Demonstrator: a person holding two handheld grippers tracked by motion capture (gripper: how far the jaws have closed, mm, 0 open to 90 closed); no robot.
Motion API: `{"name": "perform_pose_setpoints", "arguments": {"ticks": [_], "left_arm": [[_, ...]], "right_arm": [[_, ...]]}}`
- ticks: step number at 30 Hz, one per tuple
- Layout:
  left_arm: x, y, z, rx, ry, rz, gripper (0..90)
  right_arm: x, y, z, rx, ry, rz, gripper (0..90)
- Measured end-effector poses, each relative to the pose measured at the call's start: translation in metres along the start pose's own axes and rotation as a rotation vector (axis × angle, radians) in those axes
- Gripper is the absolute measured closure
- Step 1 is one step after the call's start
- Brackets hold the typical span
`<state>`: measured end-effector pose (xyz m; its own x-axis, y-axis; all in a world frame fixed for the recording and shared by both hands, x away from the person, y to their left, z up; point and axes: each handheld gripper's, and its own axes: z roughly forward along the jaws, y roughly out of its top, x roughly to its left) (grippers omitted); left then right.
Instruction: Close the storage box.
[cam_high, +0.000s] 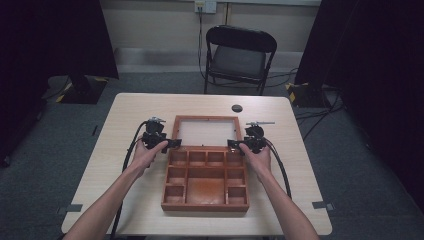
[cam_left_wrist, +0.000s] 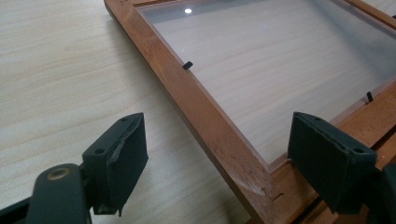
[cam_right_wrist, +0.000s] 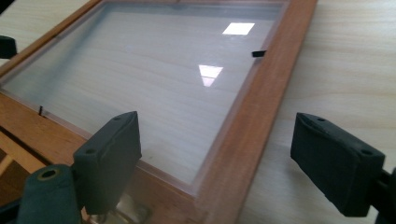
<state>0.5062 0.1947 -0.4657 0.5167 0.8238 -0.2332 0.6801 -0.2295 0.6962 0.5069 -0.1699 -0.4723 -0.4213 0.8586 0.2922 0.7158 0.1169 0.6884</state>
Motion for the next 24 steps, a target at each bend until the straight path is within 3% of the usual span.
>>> {"name": "perform_pose_setpoints", "arguments": {"ticks": [2, 4, 8, 13, 18, 24], "left_arm": [[0.000, -0.001, 0.002, -0.008, -0.007, -0.012, 19.4], [-0.001, -0.002, 0.004, -0.014, -0.015, -0.024, 18.1], [-0.003, -0.001, 0.007, -0.014, -0.025, -0.021, 17.0], [-0.005, -0.001, 0.011, -0.021, -0.033, -0.030, 15.1], [-0.003, -0.003, 0.012, -0.038, -0.047, -0.036, 14.8], [0.001, -0.004, 0.016, -0.029, -0.062, -0.074, 9.2]], "right_arm": [[0.002, 0.000, 0.002, 0.005, 0.012, 0.024, 14.8], [0.003, 0.001, 0.005, 0.002, 0.015, 0.014, 14.8], [0.001, 0.000, 0.007, 0.002, 0.034, 0.042, 14.3], [-0.003, -0.004, 0.013, 0.000, 0.103, 0.119, 14.1], [-0.004, -0.006, 0.015, -0.004, 0.128, 0.132, 13.2], [-0.006, -0.006, 0.018, 0.006, 0.155, 0.158, 13.3]]}}
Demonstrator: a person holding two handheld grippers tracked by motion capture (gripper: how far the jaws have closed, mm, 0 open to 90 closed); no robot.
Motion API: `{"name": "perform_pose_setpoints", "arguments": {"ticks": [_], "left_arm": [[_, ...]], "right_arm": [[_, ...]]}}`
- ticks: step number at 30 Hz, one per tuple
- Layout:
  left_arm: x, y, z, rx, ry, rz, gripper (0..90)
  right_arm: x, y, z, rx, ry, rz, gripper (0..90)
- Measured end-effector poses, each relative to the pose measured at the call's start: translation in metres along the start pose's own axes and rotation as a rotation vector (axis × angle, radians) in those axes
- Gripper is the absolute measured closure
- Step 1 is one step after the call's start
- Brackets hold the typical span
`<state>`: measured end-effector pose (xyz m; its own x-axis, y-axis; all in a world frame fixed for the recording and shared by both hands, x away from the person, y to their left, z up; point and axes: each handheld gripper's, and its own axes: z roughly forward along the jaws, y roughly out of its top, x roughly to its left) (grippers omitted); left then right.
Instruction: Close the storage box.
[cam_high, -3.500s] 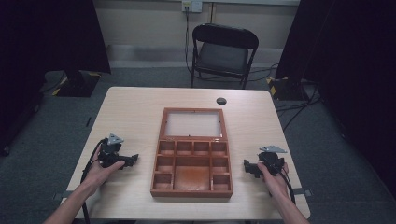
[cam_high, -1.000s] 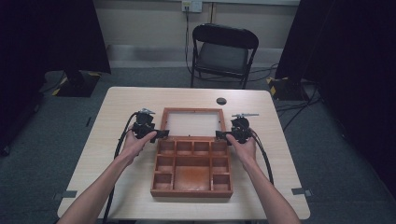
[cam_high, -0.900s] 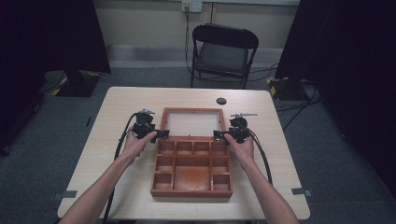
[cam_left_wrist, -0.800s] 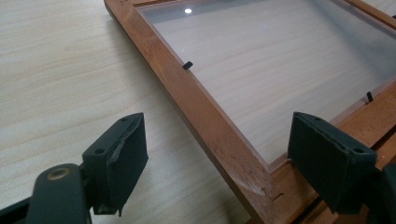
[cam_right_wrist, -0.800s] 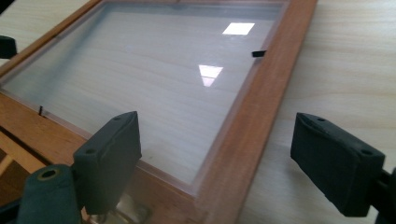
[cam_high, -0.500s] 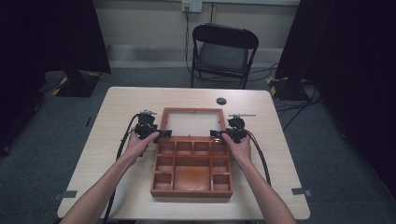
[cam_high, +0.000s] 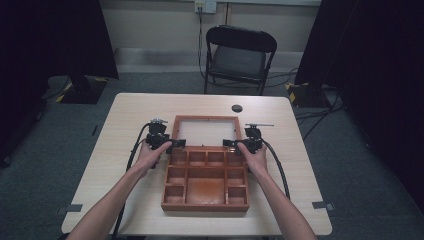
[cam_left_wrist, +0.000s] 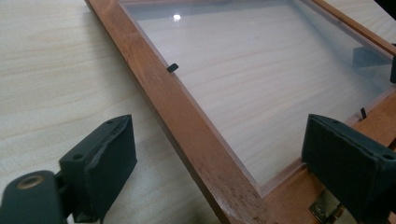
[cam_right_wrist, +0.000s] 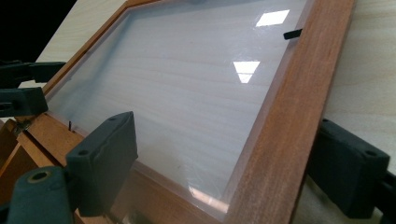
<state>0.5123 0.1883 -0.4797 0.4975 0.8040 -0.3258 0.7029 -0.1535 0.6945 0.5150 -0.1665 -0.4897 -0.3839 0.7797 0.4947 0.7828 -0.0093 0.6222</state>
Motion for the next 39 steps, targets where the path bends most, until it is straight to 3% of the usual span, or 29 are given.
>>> {"name": "perform_pose_setpoints", "arguments": {"ticks": [2, 12, 15, 19, 26, 33, 39], "left_arm": [[0.000, 0.000, 0.001, 0.004, -0.007, -0.008, 8.6], [-0.001, -0.001, 0.005, -0.001, -0.032, -0.029, 8.6], [-0.003, -0.001, 0.005, 0.006, -0.043, -0.047, 10.7], [-0.004, 0.000, 0.005, 0.002, -0.040, -0.037, 11.1], [-0.004, 0.000, 0.008, 0.005, -0.085, -0.087, 14.0], [-0.010, 0.003, 0.003, -0.004, -0.057, -0.035, 15.2], [-0.013, 0.005, 0.000, -0.025, -0.054, -0.002, 17.9]], "right_arm": [[0.000, 0.001, 0.000, 0.007, 0.013, -0.019, 14.5], [0.002, 0.002, -0.001, 0.019, 0.003, -0.023, 15.2], [0.003, 0.000, -0.003, -0.002, -0.007, -0.046, 15.1], [0.004, 0.001, -0.004, -0.011, -0.014, -0.063, 15.2], [0.007, 0.001, -0.006, -0.023, -0.029, -0.089, 15.2], [0.011, 0.003, -0.012, -0.044, -0.051, -0.148, 20.2], [0.012, 0.006, -0.020, -0.063, -0.047, -0.146, 26.2]]}}
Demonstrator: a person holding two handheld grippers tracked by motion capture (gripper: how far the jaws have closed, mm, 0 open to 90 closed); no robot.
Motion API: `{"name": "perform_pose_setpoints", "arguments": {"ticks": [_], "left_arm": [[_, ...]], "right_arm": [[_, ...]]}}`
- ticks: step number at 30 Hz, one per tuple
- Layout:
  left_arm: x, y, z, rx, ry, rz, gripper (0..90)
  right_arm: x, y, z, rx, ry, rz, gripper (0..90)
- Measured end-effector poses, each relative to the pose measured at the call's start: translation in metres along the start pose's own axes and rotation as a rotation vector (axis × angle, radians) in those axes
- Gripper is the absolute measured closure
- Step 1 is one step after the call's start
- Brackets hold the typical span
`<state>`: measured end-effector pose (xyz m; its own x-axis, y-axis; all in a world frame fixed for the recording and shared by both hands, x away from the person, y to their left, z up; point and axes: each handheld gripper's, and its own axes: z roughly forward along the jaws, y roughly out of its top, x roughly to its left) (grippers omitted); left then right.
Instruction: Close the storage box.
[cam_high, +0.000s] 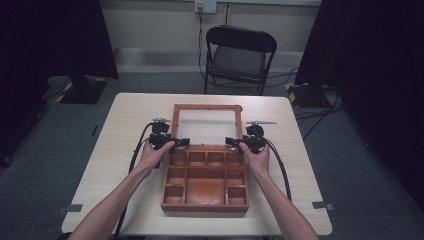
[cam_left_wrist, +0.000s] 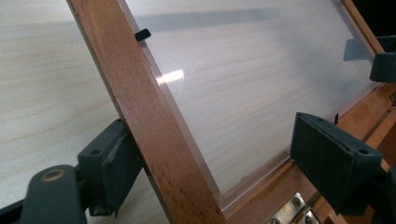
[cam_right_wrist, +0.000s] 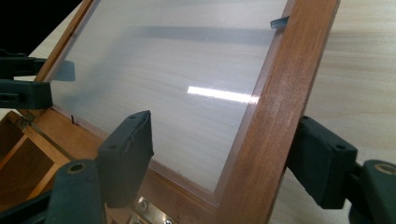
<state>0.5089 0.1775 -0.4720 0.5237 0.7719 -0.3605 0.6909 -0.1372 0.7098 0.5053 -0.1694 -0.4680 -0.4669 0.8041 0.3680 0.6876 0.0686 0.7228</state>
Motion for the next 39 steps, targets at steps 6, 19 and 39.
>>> {"name": "perform_pose_setpoints", "arguments": {"ticks": [6, 19, 39], "left_arm": [[0.003, 0.003, -0.007, -0.024, -0.001, -0.016, 29.3], [0.001, 0.007, -0.018, -0.065, 0.008, 0.032, 38.5], [-0.001, 0.011, -0.048, -0.103, -0.053, 0.117, 55.6]], "right_arm": [[0.001, 0.002, -0.006, -0.022, -0.017, -0.007, 34.7], [0.003, 0.006, -0.017, -0.053, -0.017, 0.005, 44.2], [0.013, 0.010, -0.041, -0.087, -0.002, -0.033, 54.1]]}}
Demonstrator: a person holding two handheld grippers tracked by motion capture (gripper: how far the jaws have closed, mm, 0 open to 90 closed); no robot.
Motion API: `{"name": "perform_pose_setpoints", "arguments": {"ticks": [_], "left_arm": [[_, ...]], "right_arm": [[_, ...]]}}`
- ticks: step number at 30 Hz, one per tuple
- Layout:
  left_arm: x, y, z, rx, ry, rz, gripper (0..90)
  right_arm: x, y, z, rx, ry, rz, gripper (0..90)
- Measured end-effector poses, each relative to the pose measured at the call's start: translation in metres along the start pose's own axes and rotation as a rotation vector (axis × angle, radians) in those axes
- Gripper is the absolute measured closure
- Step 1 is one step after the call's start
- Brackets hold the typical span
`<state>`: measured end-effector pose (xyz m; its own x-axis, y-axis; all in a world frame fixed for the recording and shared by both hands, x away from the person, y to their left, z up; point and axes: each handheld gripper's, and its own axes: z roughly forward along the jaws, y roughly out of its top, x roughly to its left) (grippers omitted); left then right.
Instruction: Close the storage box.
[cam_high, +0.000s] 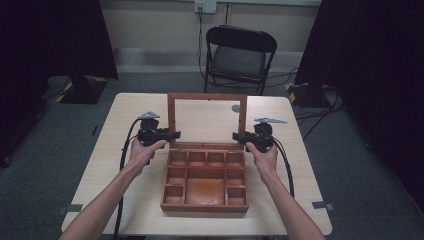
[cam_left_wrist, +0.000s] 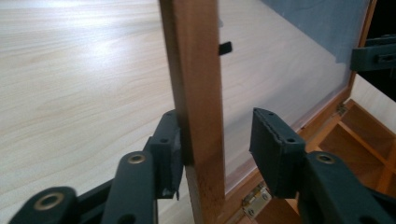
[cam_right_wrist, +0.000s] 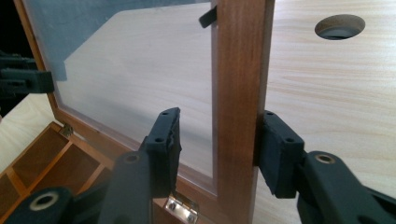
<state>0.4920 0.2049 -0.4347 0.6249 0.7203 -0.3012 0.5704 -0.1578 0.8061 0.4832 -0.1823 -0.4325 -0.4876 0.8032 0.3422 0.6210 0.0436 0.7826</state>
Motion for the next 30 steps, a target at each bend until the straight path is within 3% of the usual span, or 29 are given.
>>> {"name": "perform_pose_setpoints", "arguments": {"ticks": [6, 30], "left_arm": [[-0.003, 0.001, -0.006, 0.001, -0.013, 0.017, 59.3], [-0.015, 0.001, -0.020, 0.016, -0.036, 0.056, 56.2]], "right_arm": [[0.005, 0.000, -0.006, 0.005, -0.001, -0.033, 52.9], [0.012, 0.001, -0.027, -0.031, 0.066, 0.008, 43.8]]}}
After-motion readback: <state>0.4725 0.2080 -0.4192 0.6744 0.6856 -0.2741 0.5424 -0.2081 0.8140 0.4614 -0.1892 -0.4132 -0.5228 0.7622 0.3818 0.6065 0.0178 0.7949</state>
